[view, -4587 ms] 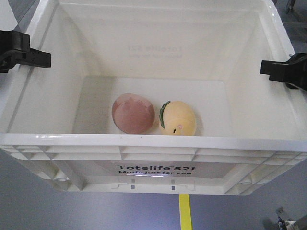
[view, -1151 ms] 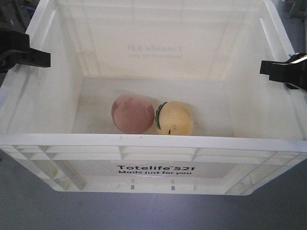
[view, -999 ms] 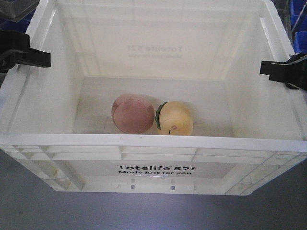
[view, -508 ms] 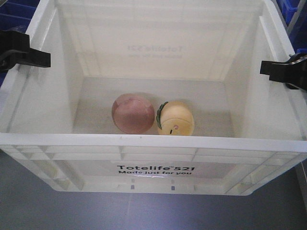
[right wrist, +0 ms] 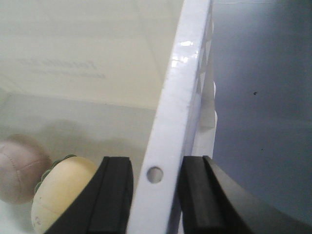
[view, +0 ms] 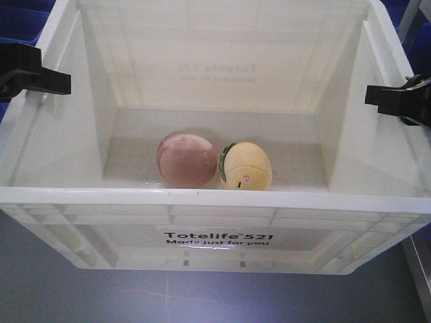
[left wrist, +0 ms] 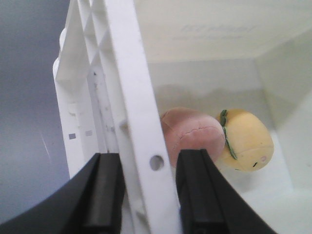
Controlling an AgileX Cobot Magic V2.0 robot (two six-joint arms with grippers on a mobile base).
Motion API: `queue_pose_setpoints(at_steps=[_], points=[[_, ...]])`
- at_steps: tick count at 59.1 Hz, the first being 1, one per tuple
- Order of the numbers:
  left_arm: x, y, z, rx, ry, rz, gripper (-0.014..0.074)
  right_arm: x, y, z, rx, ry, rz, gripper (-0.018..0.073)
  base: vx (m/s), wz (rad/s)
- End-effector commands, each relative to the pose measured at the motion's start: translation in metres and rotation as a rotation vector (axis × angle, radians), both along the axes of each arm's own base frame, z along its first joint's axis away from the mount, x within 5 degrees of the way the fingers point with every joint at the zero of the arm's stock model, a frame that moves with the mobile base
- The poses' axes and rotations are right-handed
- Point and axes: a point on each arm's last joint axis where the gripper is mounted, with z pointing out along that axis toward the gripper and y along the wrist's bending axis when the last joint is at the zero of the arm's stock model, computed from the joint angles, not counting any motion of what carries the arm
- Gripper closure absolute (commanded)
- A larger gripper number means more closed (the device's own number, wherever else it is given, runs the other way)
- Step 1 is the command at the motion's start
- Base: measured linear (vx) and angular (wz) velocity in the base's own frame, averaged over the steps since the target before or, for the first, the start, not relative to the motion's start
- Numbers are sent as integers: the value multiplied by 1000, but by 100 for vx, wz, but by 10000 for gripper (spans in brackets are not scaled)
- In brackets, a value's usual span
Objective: Place moving items into box and shelve
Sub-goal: 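Hold the crate rims level with both grippers while driving toward the blue bins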
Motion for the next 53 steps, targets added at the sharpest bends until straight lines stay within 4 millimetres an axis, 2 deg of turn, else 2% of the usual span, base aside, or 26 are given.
queue_pose_setpoints(at_steps=[1, 53], points=[[-7, -4, 33, -132, -167, 4, 603, 0, -1, 31, 94, -186, -43, 565, 41, -15], [-7, -4, 33, -132, -167, 4, 603, 0, -1, 31, 94, -186, -43, 565, 42, -10]])
